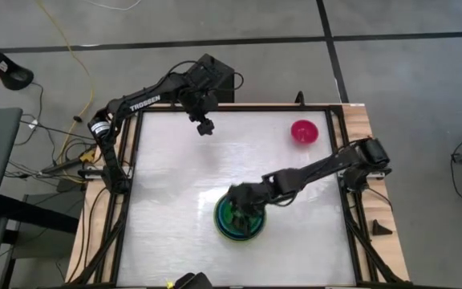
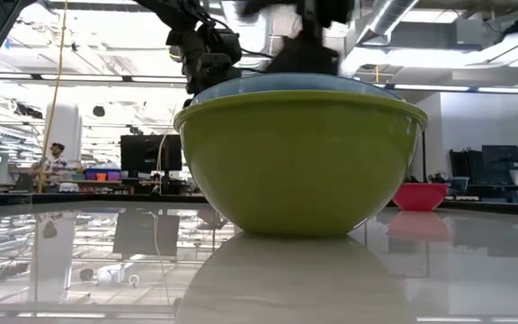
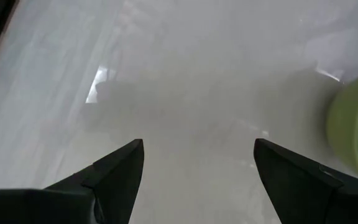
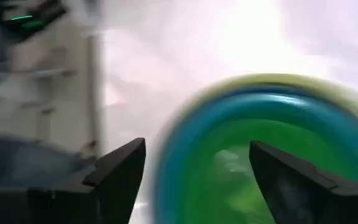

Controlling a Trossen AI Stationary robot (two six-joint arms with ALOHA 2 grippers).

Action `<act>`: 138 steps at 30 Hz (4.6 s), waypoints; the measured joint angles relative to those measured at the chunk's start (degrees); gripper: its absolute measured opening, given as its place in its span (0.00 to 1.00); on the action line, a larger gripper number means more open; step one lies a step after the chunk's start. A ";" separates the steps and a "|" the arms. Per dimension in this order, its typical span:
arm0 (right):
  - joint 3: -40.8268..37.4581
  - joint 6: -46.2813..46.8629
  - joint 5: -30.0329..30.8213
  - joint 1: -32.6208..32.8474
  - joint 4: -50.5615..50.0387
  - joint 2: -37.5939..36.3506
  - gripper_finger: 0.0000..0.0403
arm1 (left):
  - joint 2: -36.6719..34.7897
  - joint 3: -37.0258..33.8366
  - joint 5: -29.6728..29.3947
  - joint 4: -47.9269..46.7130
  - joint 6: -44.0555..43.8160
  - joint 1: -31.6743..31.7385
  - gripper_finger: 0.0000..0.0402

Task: Nest bowls inside each other
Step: Stack the red bowl on top of the light green bowl

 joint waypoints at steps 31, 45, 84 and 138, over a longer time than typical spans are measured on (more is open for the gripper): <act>-23.62 -12.48 12.31 -49.15 -29.32 -18.67 0.69 | 0.02 0.00 1.18 0.22 0.04 -3.40 0.73; -31.43 -15.96 4.15 -60.54 -21.74 -13.95 0.65 | 0.04 0.00 5.35 -1.84 -0.95 -3.98 0.73; -32.09 12.16 10.68 0.31 13.87 -37.28 0.09 | -41.29 -66.77 12.91 69.84 -45.08 -23.09 0.73; 24.68 -1.53 5.40 1.80 -34.77 9.97 0.68 | -71.52 -79.56 -39.72 77.99 -46.28 -52.68 0.73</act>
